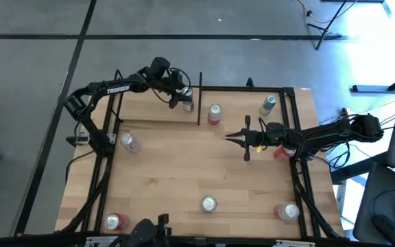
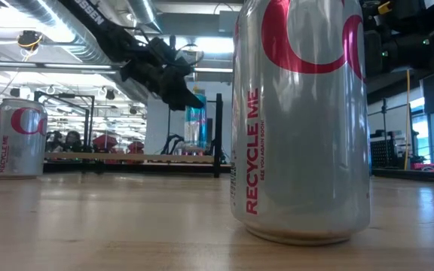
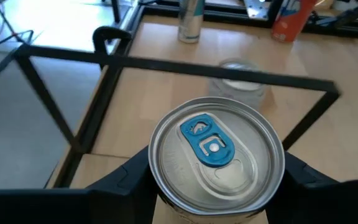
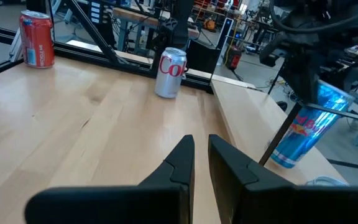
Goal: Place canned beverage on shelf
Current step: Put the bottom blue soda can on the shelf
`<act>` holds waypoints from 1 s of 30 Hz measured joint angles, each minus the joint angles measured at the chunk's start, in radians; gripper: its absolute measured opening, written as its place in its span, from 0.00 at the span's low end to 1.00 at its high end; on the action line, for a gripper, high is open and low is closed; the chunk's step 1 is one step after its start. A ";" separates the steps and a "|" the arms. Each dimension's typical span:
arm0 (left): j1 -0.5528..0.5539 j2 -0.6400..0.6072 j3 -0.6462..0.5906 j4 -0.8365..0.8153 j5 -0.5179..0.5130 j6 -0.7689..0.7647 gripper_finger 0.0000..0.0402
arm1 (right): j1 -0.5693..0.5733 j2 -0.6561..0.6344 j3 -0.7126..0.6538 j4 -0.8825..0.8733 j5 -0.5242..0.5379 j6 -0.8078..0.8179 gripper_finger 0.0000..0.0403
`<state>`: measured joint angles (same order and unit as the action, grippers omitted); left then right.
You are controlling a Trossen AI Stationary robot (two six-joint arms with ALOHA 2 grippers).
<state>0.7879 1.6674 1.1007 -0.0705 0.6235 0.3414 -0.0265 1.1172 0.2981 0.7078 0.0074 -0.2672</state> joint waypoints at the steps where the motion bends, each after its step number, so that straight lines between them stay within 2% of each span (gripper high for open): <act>1: -0.005 -0.001 0.000 0.005 0.000 0.000 0.46 | 0.000 0.000 0.000 0.000 0.000 0.000 0.10; 4: -0.016 -0.001 0.000 0.001 -0.017 0.000 0.48 | 0.000 0.000 0.000 0.000 0.000 0.000 0.10; 13: -0.066 -0.001 0.000 0.006 -0.080 0.008 0.60 | 0.000 0.000 0.000 0.000 0.000 -0.001 0.10; 19: -0.086 -0.001 0.000 0.004 -0.164 0.032 0.61 | 0.000 0.000 0.000 0.000 0.000 -0.001 0.10; 30: -0.088 0.002 0.000 0.000 -0.219 0.035 0.62 | 0.000 0.000 0.000 0.000 0.000 -0.001 0.10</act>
<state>0.6999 1.6691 1.1003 -0.0706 0.4049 0.3762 -0.0265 1.1172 0.2981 0.7080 0.0075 -0.2682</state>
